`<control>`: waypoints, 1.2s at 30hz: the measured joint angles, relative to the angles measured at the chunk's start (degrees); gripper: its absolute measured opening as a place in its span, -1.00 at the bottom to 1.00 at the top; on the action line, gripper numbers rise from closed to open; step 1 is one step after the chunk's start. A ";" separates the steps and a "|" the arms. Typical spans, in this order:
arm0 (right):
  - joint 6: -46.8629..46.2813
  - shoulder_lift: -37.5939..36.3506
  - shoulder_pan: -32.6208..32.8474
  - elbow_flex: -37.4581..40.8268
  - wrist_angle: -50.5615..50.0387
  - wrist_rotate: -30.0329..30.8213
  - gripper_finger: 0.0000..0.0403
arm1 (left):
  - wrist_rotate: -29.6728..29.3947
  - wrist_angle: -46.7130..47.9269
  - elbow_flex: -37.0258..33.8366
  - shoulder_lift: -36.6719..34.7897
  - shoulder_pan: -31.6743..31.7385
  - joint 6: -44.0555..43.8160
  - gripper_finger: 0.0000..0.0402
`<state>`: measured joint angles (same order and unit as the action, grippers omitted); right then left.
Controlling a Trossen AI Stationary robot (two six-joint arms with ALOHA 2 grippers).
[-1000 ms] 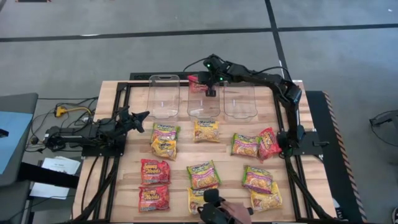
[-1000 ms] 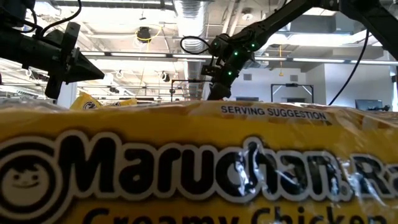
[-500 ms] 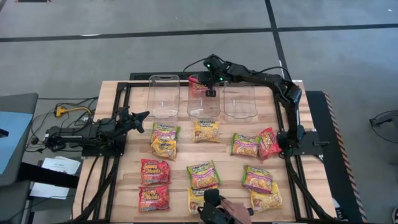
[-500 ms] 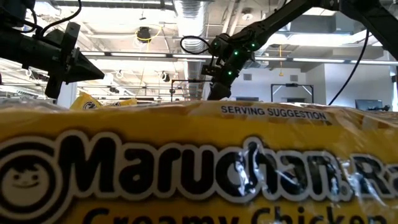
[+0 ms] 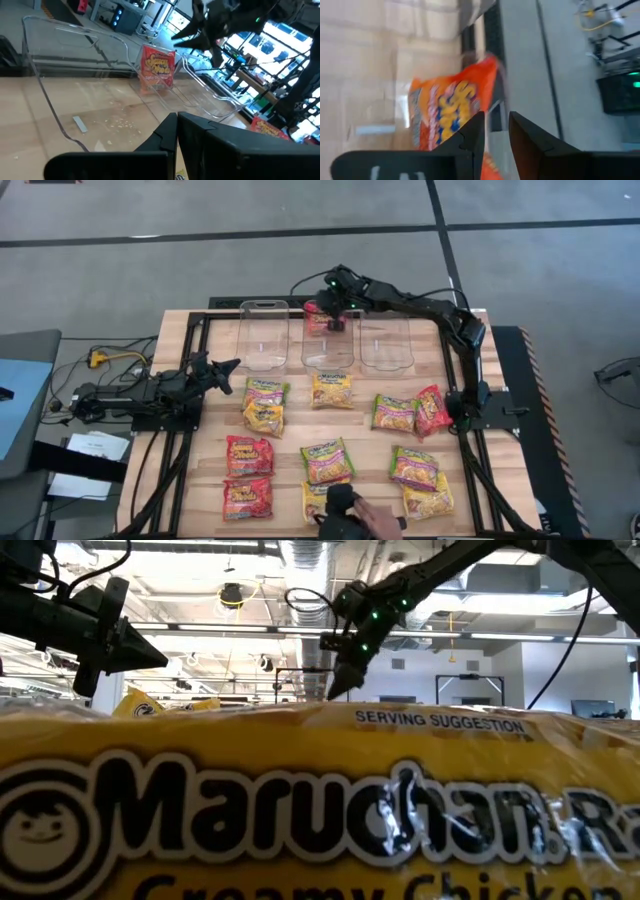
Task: Sort Maruchan noodles
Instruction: Put the yellow noodle pack into the left transparent bin
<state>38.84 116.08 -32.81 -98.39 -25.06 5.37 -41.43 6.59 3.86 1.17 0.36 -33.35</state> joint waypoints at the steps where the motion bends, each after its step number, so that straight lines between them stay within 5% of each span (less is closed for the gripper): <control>1: -0.39 -0.01 0.42 -0.96 -0.26 0.91 -0.44 | 0.00 0.00 0.00 0.00 0.00 0.54 -1.00; 14: -1.43 -0.01 8.66 -13.30 -4.45 13.23 -0.44 | -1.47 0.00 0.00 0.00 0.00 3.32 -1.00; 21: -1.46 -0.01 13.02 -19.82 -10.53 19.36 -0.44 | -1.62 -4.44 -0.11 0.02 0.03 12.00 -0.97; 36: -16.91 -0.01 21.11 -32.59 -22.96 25.85 -0.44 | -1.29 -29.29 -0.09 0.02 7.13 28.48 -0.35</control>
<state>21.93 116.07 -11.69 -130.98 -48.02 31.22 -42.72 -22.71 3.77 1.19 7.49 -4.88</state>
